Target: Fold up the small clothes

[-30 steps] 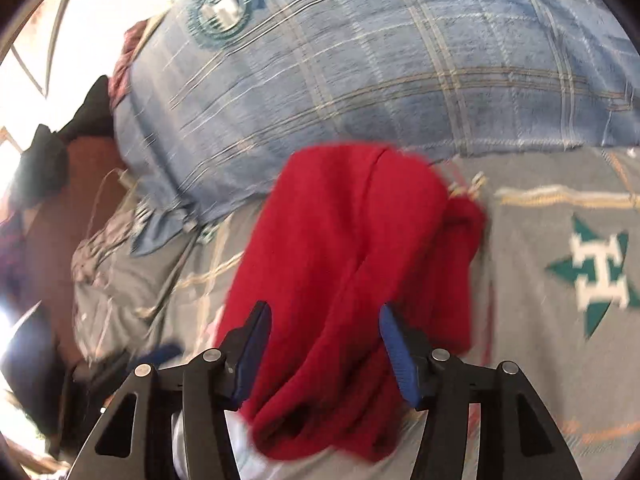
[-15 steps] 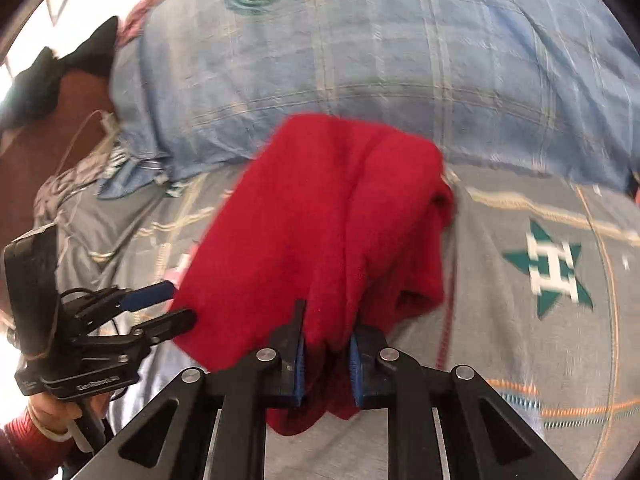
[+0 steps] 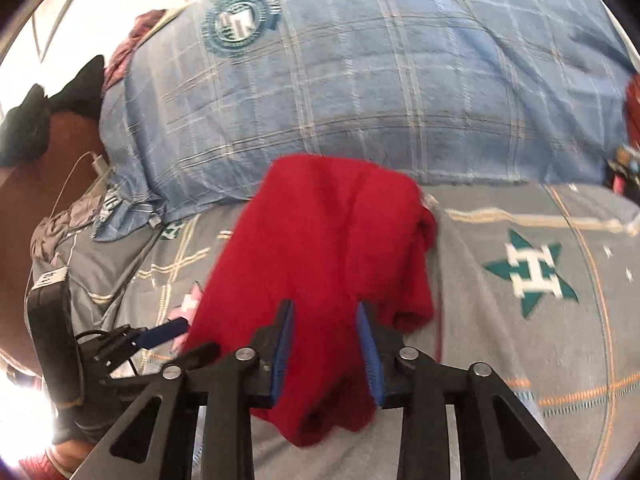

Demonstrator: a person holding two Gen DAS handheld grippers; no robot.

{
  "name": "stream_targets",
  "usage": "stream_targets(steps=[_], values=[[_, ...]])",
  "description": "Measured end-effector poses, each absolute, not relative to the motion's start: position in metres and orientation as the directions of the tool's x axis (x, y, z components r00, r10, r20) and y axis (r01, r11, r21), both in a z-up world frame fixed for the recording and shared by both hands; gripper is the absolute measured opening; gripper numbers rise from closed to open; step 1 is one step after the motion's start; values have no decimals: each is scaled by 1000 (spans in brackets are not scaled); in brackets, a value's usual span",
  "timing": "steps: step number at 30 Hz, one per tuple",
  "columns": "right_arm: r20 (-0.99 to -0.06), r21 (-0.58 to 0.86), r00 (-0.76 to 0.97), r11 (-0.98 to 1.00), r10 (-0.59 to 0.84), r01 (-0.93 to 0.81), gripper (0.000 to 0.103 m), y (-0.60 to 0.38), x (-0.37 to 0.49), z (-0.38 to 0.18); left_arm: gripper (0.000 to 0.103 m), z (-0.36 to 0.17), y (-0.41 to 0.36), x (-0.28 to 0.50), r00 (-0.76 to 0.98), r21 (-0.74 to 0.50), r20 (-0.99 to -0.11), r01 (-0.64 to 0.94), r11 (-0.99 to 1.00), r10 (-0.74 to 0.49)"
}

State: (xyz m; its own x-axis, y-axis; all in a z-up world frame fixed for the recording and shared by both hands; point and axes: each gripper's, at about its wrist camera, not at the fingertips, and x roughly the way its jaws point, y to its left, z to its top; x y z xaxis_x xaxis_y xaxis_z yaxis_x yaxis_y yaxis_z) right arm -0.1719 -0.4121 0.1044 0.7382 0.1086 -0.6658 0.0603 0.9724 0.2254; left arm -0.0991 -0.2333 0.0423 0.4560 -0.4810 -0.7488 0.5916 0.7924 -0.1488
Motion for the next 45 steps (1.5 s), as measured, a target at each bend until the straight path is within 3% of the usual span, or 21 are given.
stream_targets(steps=[5,9,13,32,45], values=[[-685,177,720,984,107,23,31,-405,-145,92,54,40,-236,-94,435,-168,-757,590,789,-487],[-726,165,685,982,59,91,31,-425,-122,65,57,39,-238,-91,428,-174,-760,592,787,-489],[-707,118,706,991,35,69,30,-426,-117,55,60,37,-241,-90,440,-162,-759,585,795,-479],[-712,116,701,992,44,56,33,-415,-147,80,60,40,-243,-98,492,-101,-754,568,817,-435],[-741,109,670,992,38,65,39,-417,-149,64,60,30,-220,-119,434,-248,-777,455,855,-457]])
